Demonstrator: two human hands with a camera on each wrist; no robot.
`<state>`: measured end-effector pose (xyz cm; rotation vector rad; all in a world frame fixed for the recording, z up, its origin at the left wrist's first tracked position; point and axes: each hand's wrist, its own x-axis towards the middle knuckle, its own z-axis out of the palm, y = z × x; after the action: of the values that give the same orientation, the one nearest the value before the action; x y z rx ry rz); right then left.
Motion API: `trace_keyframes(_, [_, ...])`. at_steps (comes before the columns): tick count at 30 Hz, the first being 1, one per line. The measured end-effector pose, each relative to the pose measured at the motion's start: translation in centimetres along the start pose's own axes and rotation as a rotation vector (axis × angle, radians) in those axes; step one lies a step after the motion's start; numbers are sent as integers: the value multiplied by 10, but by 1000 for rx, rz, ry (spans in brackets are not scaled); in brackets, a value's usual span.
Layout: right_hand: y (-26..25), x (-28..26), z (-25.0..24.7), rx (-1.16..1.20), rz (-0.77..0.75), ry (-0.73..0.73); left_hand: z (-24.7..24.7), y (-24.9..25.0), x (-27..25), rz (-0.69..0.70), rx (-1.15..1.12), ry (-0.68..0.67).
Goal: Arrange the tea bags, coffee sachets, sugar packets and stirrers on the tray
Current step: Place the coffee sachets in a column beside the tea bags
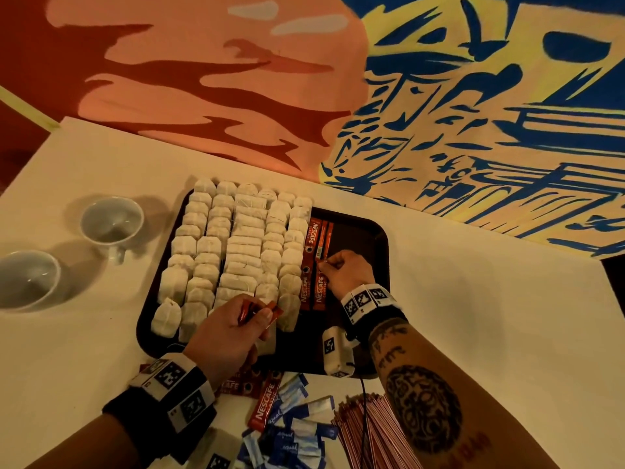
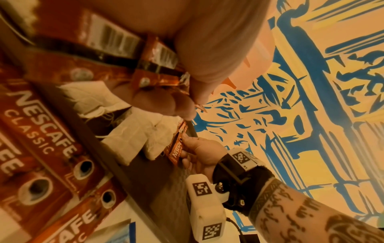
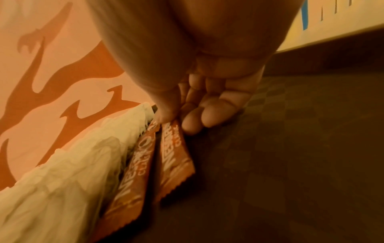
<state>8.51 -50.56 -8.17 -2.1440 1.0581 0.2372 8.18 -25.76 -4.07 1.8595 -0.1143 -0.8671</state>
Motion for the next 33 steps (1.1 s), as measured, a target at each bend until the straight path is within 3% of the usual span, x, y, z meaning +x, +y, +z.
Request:
trace_keyframes(13, [-4,6,3,16,53,47,1,5,2,-31,-24,20])
trace_keyframes(24, [-34,38,-8,-187,65,49,1,7,5,-61,0,1])
trace_keyframes(29, [-43,46,-8,-280,20,-1,-2,10,6,-86,-52,5])
trace_keyframes(33, [-43,44,-12,-260,22,-10,0,14,7,-164,-217,12])
